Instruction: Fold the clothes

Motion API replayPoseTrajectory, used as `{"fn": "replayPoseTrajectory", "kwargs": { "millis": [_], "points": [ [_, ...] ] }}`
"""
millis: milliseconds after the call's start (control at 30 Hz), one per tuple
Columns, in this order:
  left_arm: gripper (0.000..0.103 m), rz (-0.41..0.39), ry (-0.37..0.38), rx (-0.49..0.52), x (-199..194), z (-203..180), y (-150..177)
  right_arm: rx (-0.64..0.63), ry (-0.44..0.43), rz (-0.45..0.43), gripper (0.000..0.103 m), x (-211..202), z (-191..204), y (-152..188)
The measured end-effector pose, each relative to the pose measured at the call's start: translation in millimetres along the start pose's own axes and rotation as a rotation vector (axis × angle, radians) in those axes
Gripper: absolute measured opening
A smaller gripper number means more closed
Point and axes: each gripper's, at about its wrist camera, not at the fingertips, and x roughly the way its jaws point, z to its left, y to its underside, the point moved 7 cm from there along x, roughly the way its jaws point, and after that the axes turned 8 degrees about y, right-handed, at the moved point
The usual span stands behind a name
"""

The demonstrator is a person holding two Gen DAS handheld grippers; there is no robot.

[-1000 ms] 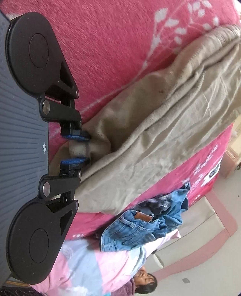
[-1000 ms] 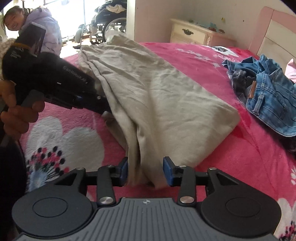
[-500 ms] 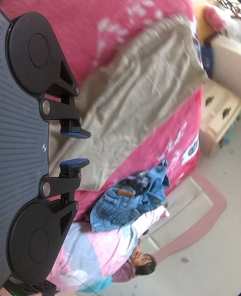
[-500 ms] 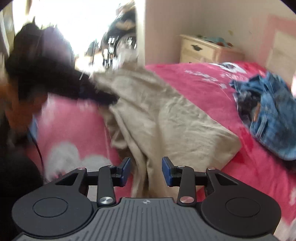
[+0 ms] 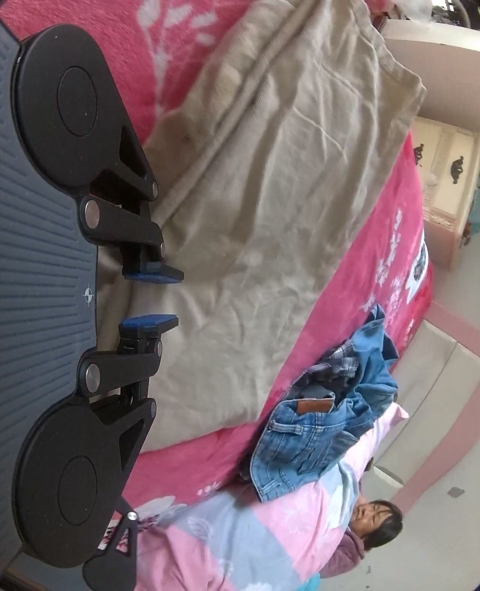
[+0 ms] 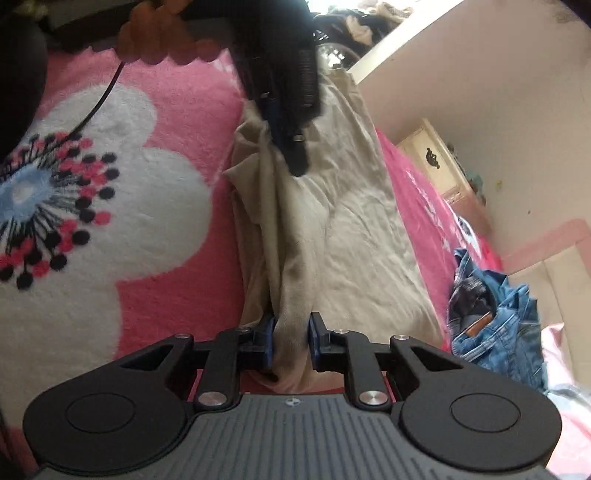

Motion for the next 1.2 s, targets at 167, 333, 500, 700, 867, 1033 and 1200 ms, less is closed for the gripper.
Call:
{"fn": "replayPoseTrajectory", "kwargs": {
  "millis": [167,333,500,700,867,1033,1200],
  "points": [
    [0.019,-0.007,-0.009,-0.013,-5,4,2,0.149,-0.099,-0.002,0.019,-14,-26,-4],
    [0.019,-0.01,-0.025,-0.008,-8,5,5,0.452,-0.201,-0.034,0.02,-29,-62,-22],
    [0.019,-0.005,-0.038,-0.006,-7,4,5,0.631,-0.207,-0.05,0.02,-10,-66,-39],
    [0.018,0.004,-0.056,0.006,-12,-1,2,0.7,-0.152,0.096,0.02,31,-15,-8],
    [0.02,-0.047,-0.051,0.049,-24,-14,-21,0.806,-0.123,0.158,0.021,26,-25,-13],
    [0.019,-0.065,-0.225,-0.031,-23,35,-38,0.921,-0.115,0.103,0.021,12,-59,-37],
    [0.022,-0.148,-0.158,-0.198,-49,48,-45,1.072,-0.058,0.06,0.021,58,-101,-77]
  ]
}}
